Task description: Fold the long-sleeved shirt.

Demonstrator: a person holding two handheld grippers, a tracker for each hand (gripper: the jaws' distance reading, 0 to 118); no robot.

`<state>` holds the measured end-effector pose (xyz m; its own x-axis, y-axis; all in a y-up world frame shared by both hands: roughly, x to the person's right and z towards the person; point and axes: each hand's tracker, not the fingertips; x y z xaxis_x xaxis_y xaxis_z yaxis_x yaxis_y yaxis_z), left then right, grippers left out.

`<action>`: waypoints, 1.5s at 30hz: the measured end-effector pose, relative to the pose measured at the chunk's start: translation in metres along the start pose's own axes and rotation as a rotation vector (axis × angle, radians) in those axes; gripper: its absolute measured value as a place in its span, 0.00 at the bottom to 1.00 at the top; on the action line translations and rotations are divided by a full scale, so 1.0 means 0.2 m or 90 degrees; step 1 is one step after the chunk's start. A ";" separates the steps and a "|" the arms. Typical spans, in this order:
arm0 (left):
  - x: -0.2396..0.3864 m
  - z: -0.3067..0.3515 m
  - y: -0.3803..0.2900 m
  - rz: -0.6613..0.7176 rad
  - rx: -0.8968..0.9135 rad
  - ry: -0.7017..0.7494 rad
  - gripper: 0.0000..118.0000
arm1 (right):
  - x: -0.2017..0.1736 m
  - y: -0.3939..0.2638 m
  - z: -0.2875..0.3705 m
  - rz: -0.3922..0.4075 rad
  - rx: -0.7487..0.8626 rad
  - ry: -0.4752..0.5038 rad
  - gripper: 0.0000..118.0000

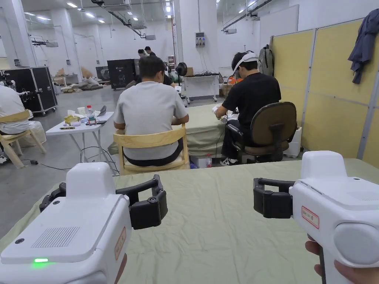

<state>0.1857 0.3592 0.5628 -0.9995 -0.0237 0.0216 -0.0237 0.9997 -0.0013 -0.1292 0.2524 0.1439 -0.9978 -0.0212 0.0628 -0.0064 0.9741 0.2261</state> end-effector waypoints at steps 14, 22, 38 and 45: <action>0.01 0.00 0.02 -0.011 0.004 -0.001 1.00 | -0.03 -0.01 0.00 0.018 -0.009 0.000 1.00; 0.00 0.01 0.01 -0.006 0.003 -0.001 1.00 | -0.07 -0.02 0.00 0.051 0.018 -0.032 1.00; 0.00 -0.01 -0.03 -0.008 -0.001 0.000 1.00 | -0.06 -0.04 0.00 0.030 0.036 -0.048 1.00; 0.01 0.00 -0.02 -0.010 0.000 -0.001 1.00 | -0.07 -0.05 0.00 0.039 0.035 -0.042 1.00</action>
<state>0.1847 0.3546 0.5634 -0.9990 -0.0397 0.0195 -0.0397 0.9992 -0.0014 -0.1157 0.2427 0.1409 -0.9986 0.0522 0.0102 0.0532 0.9840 0.1701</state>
